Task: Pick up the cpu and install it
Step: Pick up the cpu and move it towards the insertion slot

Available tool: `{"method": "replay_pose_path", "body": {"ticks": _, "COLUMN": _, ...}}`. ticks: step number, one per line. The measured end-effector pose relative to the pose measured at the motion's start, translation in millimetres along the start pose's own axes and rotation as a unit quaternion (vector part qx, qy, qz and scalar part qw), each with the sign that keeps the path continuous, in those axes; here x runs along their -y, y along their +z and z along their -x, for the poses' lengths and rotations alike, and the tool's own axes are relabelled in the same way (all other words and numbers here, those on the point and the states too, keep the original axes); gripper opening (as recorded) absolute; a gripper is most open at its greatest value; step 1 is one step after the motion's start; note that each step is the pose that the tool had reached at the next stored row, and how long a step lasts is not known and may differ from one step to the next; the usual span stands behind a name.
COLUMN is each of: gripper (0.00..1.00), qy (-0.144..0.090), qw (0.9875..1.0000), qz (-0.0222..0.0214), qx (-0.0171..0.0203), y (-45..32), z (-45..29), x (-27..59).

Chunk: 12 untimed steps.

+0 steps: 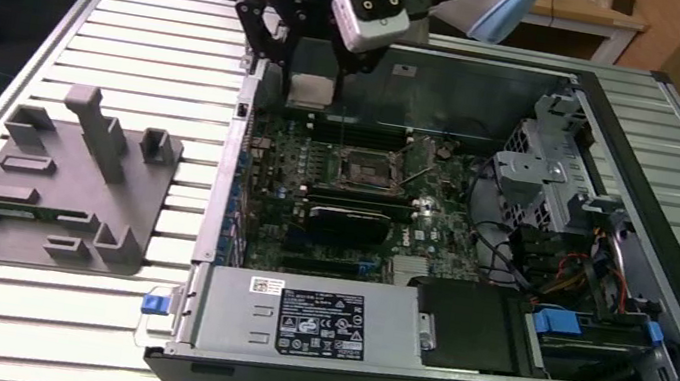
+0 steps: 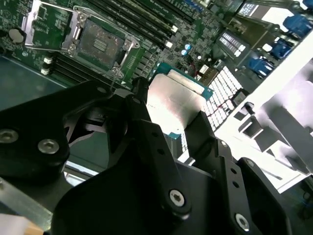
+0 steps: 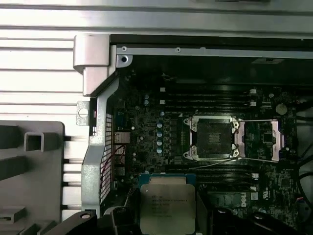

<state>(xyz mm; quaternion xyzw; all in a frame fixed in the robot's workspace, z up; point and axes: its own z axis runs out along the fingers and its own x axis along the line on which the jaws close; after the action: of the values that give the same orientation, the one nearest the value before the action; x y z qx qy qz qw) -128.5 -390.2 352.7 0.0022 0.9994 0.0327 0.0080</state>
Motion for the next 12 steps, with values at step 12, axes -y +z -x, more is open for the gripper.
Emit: {"method": "replay_pose_path", "body": {"ticks": 12, "gripper": 0.55, "qy": 0.000, "qw": 1.0000, "qz": 0.0000, "qx": -0.0001, "y": 7.8, "z": 15.2, "x": -8.0}}
